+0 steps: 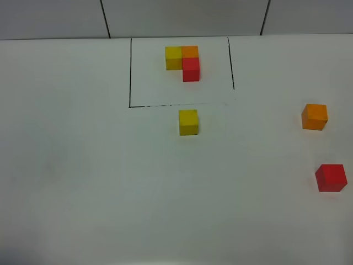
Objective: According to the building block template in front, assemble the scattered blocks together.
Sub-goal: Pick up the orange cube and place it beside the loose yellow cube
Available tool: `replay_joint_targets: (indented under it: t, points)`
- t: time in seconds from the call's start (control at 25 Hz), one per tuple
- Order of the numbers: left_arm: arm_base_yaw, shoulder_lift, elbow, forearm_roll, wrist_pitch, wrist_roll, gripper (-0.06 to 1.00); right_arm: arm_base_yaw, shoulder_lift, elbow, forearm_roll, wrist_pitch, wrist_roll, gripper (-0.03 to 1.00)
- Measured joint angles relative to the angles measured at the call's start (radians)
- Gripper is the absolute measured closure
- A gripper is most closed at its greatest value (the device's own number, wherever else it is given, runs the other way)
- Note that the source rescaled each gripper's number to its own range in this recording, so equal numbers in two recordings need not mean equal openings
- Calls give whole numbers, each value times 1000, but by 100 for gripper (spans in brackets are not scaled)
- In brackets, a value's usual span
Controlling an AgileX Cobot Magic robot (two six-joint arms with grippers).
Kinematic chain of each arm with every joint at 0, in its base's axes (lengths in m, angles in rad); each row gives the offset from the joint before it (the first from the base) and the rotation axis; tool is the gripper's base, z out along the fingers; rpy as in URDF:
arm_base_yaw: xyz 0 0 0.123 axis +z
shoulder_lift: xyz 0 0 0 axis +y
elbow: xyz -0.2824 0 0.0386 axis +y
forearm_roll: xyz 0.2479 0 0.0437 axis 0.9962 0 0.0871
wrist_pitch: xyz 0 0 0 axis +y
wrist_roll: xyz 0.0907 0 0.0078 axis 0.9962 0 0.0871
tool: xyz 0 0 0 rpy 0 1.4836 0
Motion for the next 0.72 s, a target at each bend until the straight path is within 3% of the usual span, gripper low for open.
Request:
replay_joint_targets:
  t: [0.72]
  points:
    - [0,-2,19,-19,23,5,24,0,0,0,5,0,0,21]
